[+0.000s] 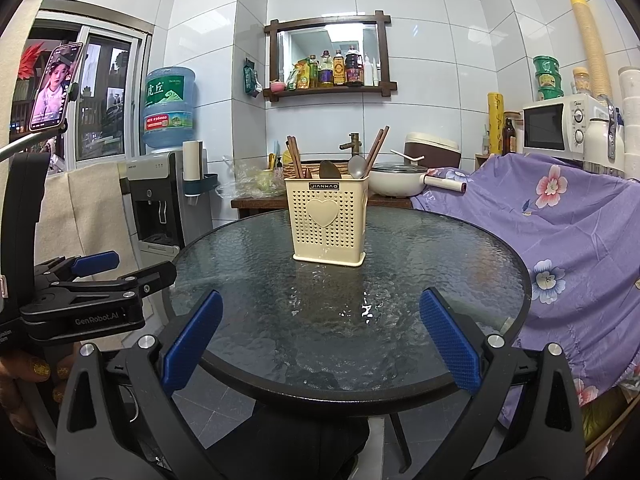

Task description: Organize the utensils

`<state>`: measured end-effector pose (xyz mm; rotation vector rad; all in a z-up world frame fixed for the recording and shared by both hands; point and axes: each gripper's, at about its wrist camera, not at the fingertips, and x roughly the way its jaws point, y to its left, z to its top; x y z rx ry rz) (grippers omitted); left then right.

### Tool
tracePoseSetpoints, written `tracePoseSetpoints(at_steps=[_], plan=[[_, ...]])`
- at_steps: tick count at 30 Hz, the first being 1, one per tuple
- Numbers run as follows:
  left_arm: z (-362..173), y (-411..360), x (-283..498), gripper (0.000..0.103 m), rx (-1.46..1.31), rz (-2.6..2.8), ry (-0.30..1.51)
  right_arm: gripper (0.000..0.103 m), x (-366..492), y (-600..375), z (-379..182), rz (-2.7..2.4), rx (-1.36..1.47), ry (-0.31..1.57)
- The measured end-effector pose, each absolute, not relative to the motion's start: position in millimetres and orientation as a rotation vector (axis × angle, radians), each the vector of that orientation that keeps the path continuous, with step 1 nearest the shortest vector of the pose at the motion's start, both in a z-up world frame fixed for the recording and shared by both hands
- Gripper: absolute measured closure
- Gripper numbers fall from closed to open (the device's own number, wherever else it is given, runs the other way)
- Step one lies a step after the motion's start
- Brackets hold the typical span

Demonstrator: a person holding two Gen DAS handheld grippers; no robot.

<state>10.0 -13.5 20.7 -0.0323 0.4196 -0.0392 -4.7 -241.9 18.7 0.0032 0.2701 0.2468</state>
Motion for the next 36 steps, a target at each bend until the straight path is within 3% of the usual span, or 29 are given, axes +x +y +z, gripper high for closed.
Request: tracePoseSetpoints(at_steps=[36], plan=[[19.4,-10.1,8.6,0.006,-0.024,-0.031,0.430,0.006,-4.8,-245.3,14.9,0.250,0.001,0.280]])
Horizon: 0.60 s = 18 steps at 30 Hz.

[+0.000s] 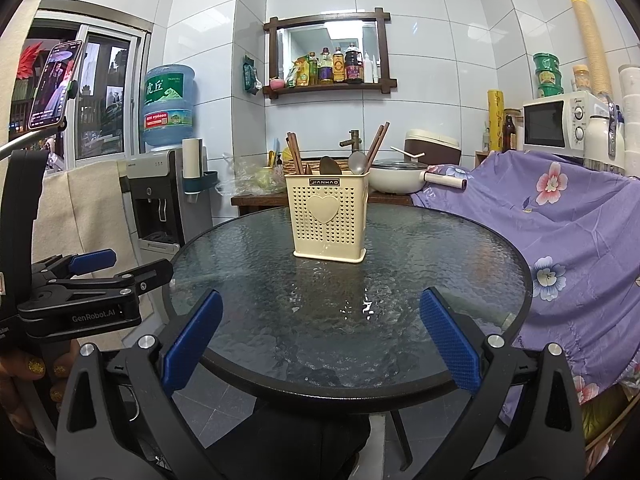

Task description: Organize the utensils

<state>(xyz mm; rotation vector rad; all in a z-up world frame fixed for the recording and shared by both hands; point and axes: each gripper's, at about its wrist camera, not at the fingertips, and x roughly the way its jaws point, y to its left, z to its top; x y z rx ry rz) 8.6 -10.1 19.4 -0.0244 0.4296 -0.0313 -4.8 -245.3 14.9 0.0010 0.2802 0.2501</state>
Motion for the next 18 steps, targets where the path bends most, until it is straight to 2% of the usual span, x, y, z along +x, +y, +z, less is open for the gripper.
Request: tracePoseSetpoints(at_steps=[18], plan=[[20.1,-10.1,8.5,0.006,-0.024,-0.033,0.430,0.006,-3.8,-244.9,13.4,0.253,-0.001,0.284]])
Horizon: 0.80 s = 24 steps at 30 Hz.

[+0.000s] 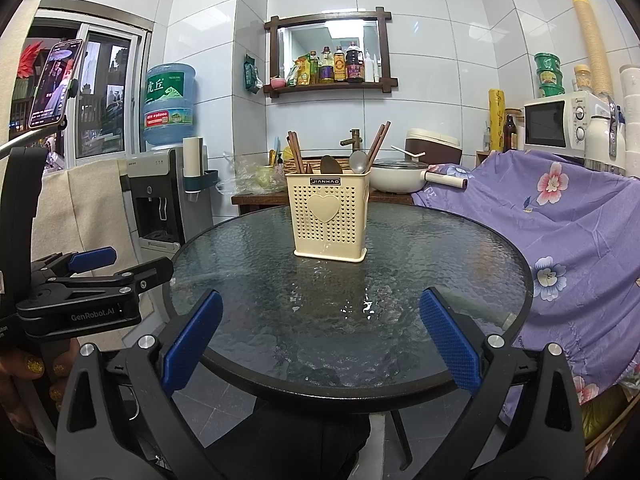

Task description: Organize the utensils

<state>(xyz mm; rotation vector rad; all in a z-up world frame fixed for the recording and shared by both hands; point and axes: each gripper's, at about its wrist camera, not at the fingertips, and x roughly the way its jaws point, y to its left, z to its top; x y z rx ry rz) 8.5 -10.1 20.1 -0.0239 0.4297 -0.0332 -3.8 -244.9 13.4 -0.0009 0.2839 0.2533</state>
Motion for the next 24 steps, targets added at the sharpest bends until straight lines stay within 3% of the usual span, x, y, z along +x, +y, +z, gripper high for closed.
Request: tracePoseSetpoints(at_steps=[24], plan=[[23.1,-3.6,8.5,0.006,-0.028,-0.039,0.430,0.006,-2.7,-245.7,13.2,0.256,-0.002,0.287]])
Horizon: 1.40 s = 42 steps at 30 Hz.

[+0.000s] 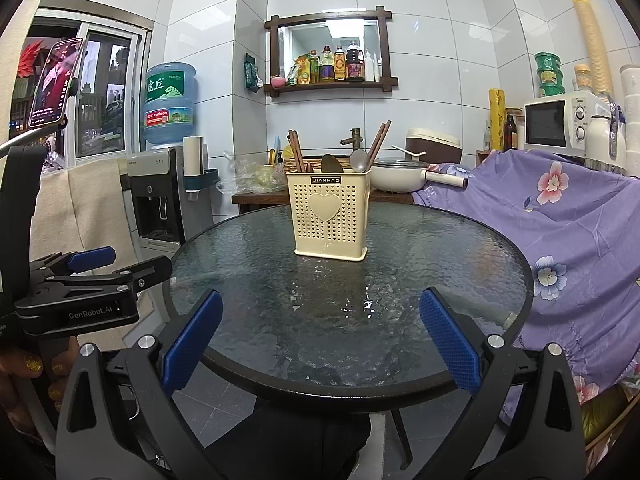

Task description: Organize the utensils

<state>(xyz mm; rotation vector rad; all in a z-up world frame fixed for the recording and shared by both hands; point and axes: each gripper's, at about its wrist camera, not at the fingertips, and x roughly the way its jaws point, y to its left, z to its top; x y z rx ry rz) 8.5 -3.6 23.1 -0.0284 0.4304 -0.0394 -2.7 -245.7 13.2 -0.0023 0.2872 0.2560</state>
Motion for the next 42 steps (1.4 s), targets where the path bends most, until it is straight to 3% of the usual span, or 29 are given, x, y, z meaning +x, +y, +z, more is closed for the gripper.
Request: tracePoseSetpoints(at_steps=[42], plan=[[21.8,-4.1,7.8,0.006,-0.023,-0.040,0.432,0.006,-0.9,-249.4,10.8,0.255,-0.001,0.297]])
